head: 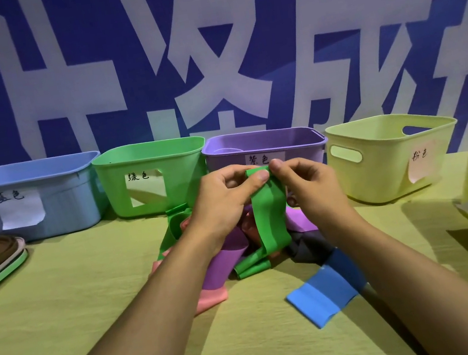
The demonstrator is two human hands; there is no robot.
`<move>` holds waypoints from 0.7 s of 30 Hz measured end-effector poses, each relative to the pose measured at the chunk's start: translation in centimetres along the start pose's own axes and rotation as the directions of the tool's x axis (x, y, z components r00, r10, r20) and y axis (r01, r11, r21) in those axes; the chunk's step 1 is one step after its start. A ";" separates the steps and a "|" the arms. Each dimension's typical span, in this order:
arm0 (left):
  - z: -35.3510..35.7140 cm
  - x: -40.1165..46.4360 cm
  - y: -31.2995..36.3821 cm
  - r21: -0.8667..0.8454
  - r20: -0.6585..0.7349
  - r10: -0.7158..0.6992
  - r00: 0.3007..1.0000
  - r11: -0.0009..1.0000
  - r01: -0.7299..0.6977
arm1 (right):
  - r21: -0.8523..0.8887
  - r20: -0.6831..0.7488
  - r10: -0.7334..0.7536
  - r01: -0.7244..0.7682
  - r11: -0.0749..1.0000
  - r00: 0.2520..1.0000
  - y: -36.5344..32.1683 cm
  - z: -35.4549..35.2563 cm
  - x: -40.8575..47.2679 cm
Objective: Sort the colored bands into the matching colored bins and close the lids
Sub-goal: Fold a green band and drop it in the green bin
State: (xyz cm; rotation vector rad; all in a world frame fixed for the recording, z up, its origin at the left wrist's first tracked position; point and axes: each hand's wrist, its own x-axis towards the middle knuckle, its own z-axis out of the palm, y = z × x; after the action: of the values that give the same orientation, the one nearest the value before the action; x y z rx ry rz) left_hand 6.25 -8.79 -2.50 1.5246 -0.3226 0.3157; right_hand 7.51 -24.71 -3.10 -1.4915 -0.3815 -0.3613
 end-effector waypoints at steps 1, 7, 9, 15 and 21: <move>0.0 0.0 0.0 -0.004 -0.003 0.002 1.000 1.000 -0.002 | 0.005 0.006 -0.005 0.005 1.000 1.000 0.0 0.0 0.0; -0.1 0.1 0.1 -0.068 -0.003 -0.021 1.000 0.997 0.020 | 0.063 0.058 -0.050 0.047 0.997 0.997 0.0 -0.2 0.0; -0.1 -0.1 0.3 -0.104 0.006 -0.044 0.999 0.994 0.044 | 0.086 0.076 -0.064 0.058 0.995 0.995 0.0 -0.3 0.0; 0.1 -0.2 0.9 -0.115 -0.032 -0.122 0.992 0.986 0.118 | 0.072 0.104 -0.115 0.108 0.992 0.988 0.0 -0.3 -0.1; 0.0 0.0 0.2 -0.061 -0.067 -0.113 0.991 0.992 0.109 | 0.096 0.107 -0.111 0.101 0.990 0.988 -0.1 -0.3 -0.3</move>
State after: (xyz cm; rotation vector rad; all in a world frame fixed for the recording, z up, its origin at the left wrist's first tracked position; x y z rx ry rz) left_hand 6.15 -8.80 -2.27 1.4651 -0.1883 0.2692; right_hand 7.23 -25.05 -3.12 -1.4099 -0.5619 -0.3409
